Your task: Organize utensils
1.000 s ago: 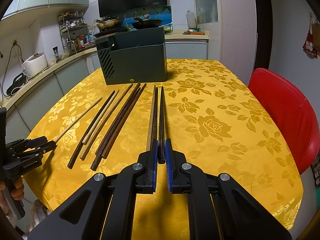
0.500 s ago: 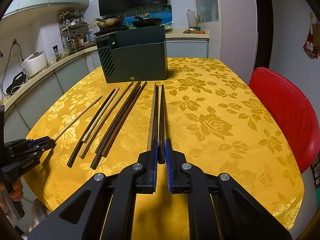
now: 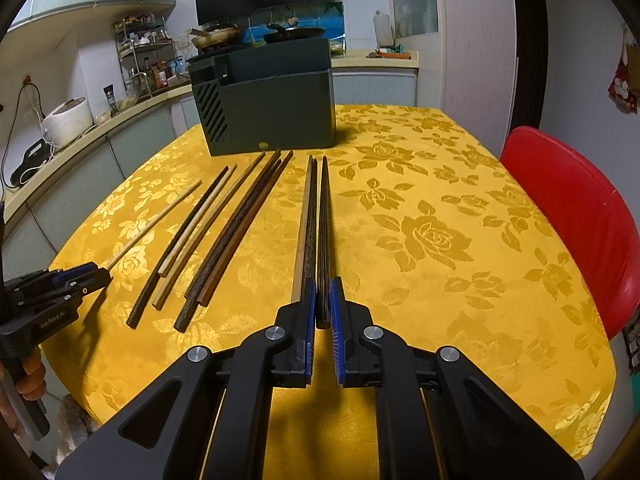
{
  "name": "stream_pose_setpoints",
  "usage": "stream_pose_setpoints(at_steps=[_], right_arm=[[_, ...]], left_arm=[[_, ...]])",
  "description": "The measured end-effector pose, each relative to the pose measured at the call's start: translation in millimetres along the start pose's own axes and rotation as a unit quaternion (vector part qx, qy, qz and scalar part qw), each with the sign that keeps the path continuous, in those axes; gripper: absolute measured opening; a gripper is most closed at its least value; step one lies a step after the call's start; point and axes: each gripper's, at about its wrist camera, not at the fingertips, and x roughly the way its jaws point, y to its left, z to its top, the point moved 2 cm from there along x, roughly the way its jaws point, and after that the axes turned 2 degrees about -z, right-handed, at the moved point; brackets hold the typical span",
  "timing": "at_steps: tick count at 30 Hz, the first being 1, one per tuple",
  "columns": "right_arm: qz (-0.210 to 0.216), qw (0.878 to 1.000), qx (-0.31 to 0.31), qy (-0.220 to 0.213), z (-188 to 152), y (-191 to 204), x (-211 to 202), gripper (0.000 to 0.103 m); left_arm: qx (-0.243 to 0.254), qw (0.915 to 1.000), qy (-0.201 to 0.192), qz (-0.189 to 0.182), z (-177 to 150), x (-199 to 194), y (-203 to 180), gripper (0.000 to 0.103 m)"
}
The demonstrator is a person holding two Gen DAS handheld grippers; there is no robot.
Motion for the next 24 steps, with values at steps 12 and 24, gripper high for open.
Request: stream_pose_setpoints(at_steps=[12,24], right_arm=[[-0.020,0.999,0.022,-0.015,-2.2,-6.0,-1.6,0.069],[-0.021,0.999,0.027,-0.010,-3.0,-6.4,0.2,0.071]], left_arm=[[-0.017,0.9997,0.005,0.017,-2.2,2.6,0.8,0.084],[-0.013,0.9993,-0.016,0.030,0.7,-7.4,2.7,0.085]])
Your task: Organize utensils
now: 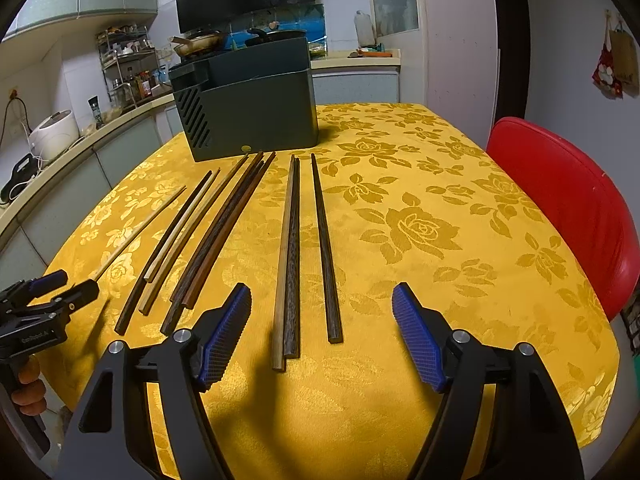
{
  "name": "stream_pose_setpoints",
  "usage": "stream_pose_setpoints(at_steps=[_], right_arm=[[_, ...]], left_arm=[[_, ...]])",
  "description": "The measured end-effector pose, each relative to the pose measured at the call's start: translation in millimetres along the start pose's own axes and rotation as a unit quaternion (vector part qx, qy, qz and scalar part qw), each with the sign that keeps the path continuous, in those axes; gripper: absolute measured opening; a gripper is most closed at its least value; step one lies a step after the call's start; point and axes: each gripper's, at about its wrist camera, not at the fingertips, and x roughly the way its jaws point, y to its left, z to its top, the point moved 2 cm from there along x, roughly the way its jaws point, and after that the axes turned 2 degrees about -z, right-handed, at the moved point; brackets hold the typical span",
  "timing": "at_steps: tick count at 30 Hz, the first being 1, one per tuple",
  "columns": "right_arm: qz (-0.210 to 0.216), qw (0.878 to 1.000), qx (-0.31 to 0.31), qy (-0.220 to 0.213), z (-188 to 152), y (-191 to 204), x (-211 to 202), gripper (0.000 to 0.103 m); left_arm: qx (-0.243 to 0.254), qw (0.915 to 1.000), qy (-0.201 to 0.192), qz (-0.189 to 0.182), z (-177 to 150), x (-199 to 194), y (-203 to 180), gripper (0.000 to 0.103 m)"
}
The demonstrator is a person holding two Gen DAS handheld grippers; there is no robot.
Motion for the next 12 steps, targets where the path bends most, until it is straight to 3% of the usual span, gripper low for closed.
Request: stream_pose_setpoints(at_steps=[12], right_arm=[[0.001,1.000,0.017,0.000,0.8,-6.1,1.4,0.074]], left_arm=[[-0.005,0.9999,0.006,0.008,2.8,-5.0,4.3,0.089]])
